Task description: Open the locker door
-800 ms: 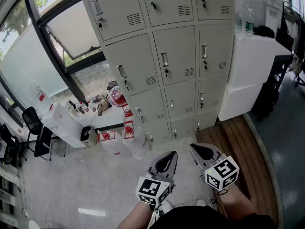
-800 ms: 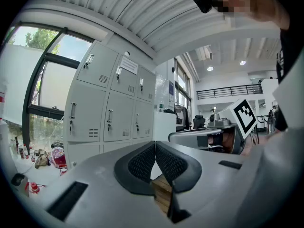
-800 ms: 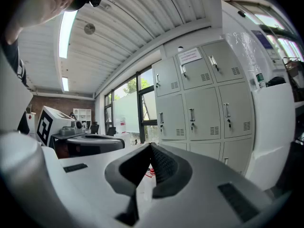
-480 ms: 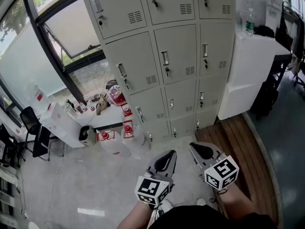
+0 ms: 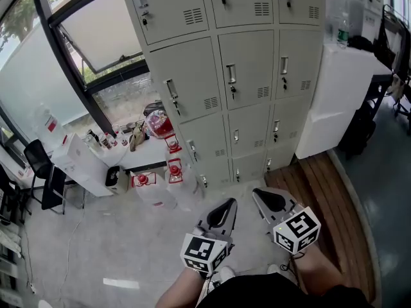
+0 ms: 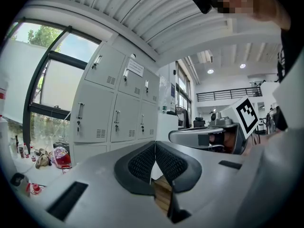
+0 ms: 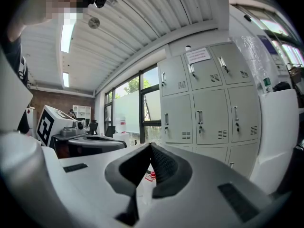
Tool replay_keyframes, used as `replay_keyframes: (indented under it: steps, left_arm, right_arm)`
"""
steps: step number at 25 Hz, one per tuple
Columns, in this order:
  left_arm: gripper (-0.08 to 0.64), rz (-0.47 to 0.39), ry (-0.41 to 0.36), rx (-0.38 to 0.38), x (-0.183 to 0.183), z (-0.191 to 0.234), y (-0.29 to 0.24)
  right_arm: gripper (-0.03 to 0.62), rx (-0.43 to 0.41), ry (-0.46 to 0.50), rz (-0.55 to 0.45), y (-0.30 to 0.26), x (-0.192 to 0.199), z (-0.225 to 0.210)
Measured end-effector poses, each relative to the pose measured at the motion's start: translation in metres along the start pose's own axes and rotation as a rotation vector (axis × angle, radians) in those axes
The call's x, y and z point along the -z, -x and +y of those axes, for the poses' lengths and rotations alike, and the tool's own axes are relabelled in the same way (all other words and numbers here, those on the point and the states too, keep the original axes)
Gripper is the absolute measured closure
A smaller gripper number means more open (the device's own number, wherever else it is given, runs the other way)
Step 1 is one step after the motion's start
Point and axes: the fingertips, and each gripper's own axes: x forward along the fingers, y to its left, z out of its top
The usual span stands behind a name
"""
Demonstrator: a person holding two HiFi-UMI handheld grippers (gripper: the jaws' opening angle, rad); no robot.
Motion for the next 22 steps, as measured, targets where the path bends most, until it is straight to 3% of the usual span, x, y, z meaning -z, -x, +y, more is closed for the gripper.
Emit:
replay_keyframes:
  steps: [15, 22]
  left_arm:
    - [0.543, -0.027, -0.002, -0.001, -0.006, 0.058, 0.052]
    - [0.543, -0.009, 0.005, 0.009, 0.000, 0.064, 0.047]
  right_arm:
    - [0.538, 0.007, 0.012, -0.010, -0.050, -0.007, 0.059]
    - [0.538, 0.006, 0.006, -0.004, -0.061, -0.007, 0.054]
